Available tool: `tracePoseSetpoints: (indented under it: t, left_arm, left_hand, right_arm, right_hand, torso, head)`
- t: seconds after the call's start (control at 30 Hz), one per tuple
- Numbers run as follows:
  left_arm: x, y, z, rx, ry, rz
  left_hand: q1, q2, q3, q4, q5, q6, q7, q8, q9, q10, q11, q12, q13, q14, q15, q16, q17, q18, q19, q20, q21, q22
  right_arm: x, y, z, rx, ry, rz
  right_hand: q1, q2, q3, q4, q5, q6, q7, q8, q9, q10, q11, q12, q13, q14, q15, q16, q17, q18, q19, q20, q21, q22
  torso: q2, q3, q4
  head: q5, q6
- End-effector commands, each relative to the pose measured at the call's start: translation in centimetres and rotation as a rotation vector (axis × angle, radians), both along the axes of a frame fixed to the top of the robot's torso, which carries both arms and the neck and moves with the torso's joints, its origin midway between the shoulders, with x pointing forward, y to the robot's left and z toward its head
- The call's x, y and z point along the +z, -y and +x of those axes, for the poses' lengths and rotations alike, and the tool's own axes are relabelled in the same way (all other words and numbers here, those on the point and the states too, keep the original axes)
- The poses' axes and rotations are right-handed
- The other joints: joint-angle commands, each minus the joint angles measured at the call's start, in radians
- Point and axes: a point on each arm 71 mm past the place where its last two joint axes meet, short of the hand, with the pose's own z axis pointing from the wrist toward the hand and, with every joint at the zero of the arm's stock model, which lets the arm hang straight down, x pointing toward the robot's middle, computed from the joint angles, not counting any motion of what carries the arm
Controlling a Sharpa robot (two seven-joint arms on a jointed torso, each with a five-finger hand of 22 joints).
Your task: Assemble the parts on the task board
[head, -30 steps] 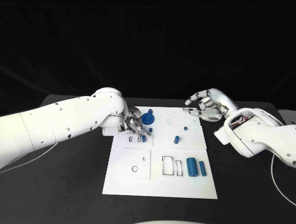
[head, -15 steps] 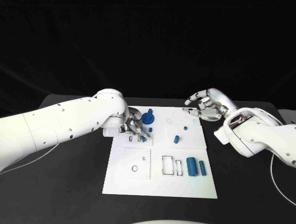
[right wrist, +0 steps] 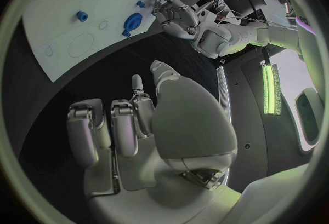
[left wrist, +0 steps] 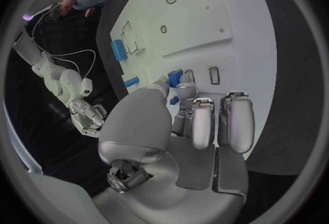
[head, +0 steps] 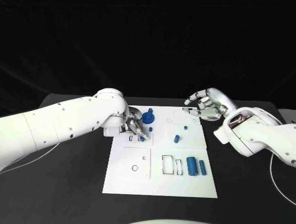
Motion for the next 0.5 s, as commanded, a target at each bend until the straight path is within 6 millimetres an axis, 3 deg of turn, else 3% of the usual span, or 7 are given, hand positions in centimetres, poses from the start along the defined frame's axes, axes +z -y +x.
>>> tracePoseSetpoints:
  t: [0.03, 0.13, 0.17, 0.23, 0.33, 0.5]
  left_arm:
    - [-0.12, 0.08, -0.18, 0.011, -0.024, -0.033]
    - [-0.1, -0.01, -0.21, 0.02, -0.032, -0.047]
    - [-0.1, -0.05, -0.22, 0.024, -0.035, -0.053]
    - [-0.08, -0.11, -0.24, 0.03, -0.04, -0.062]
    - [-0.04, -0.3, -0.28, 0.042, -0.047, -0.077]
    - [0.1, -0.72, -0.36, 0.057, -0.051, -0.093]
  left_hand:
    - [0.002, -0.048, 0.163, -0.001, 0.007, 0.001, -0.006, 0.004, 0.025, -0.003, -0.007, -0.005, -0.004, 0.095, 0.005, 0.004, 0.232, -0.02, 0.03, -0.005, 0.005, 0.01]
    - [-0.036, -0.102, 0.371, -0.055, 0.008, -0.009, 0.0, 0.023, 0.062, 0.004, 0.0, -0.002, -0.005, 0.094, -0.005, 0.0, 0.228, -0.019, 0.03, -0.008, 0.005, 0.012]
    - [-0.053, -0.114, 0.408, -0.075, 0.003, -0.011, -0.001, 0.029, 0.072, 0.007, -0.003, 0.001, -0.004, 0.094, -0.005, 0.0, 0.228, -0.02, 0.031, -0.007, 0.006, 0.014]
    - [-0.083, -0.121, 0.478, -0.114, 0.006, -0.015, -0.004, 0.042, 0.094, 0.011, -0.003, 0.003, -0.003, 0.093, -0.005, -0.001, 0.226, -0.02, 0.031, -0.007, 0.006, 0.015]
    - [-0.102, -0.126, 0.541, -0.16, 0.004, -0.022, -0.006, 0.057, 0.118, 0.017, -0.003, 0.009, 0.002, 0.092, -0.006, -0.004, 0.222, -0.02, 0.031, -0.006, 0.005, 0.015]
    - [-0.118, -0.127, 0.566, -0.179, 0.003, -0.024, -0.005, 0.063, 0.13, 0.021, -0.003, 0.013, 0.005, 0.092, -0.005, -0.005, 0.22, -0.02, 0.031, -0.006, 0.006, 0.017]
  right_arm:
    - [-0.14, -0.15, -0.02, 0.014, -0.007, -0.014]
    - [-0.18, -0.14, 0.0, 0.014, -0.009, -0.015]
    - [-0.19, -0.13, 0.0, 0.014, -0.009, -0.015]
    - [-0.21, -0.11, 0.01, 0.013, -0.01, -0.016]
    - [-0.24, -0.06, 0.03, 0.012, -0.012, -0.017]
    - [-0.26, 0.0, 0.05, 0.01, -0.013, -0.018]
  right_hand:
    - [-0.01, 0.0, 0.005, -0.001, 0.006, -0.008, 0.0, 0.007, 0.001, 0.0, -0.005, -0.003, 0.109, 0.093, -0.007, -0.005, 0.221, -0.014, 0.105, -0.006, 0.004, 0.263]
    - [-0.01, 0.0, 0.007, -0.002, 0.01, -0.009, 0.0, 0.007, 0.002, -0.001, -0.006, -0.004, 0.108, 0.093, -0.007, -0.005, 0.221, -0.014, 0.105, -0.006, 0.004, 0.263]
    - [-0.01, 0.0, 0.007, -0.002, 0.01, -0.009, 0.0, 0.007, 0.002, -0.001, -0.006, -0.004, 0.108, 0.093, -0.007, -0.005, 0.221, -0.014, 0.105, -0.006, 0.004, 0.263]
    - [-0.01, 0.0, 0.008, -0.002, 0.012, -0.009, -0.001, 0.008, 0.002, -0.001, -0.006, -0.003, 0.109, 0.093, -0.007, -0.005, 0.221, -0.014, 0.105, -0.006, 0.004, 0.263]
    - [-0.01, 0.0, 0.01, -0.003, 0.017, -0.01, -0.001, 0.009, 0.003, -0.001, -0.006, -0.004, 0.108, 0.093, -0.007, -0.005, 0.22, -0.014, 0.105, -0.006, 0.004, 0.263]
    - [-0.01, 0.0, 0.01, -0.003, 0.017, -0.01, -0.001, 0.009, 0.003, -0.001, -0.006, -0.004, 0.108, 0.093, -0.007, -0.005, 0.22, -0.014, 0.105, -0.006, 0.004, 0.263]
  torso:
    - [0.0, 0.0002, -0.0007]
    - [0.0, 0.0006, -0.0011]
    - [0.0, 0.0008, -0.0013]
    - [0.0, 0.0008, -0.0012]
    - [0.001, 0.001, -0.0004]
    - [-0.001, 0.0017, 0.0016]
  head:
    - [0.0, -0.001]
    - [-0.001, -0.002]
    - [-0.001, -0.002]
    - [-0.002, -0.003]
    - [-0.003, -0.003]
    - [-0.002, -0.004]
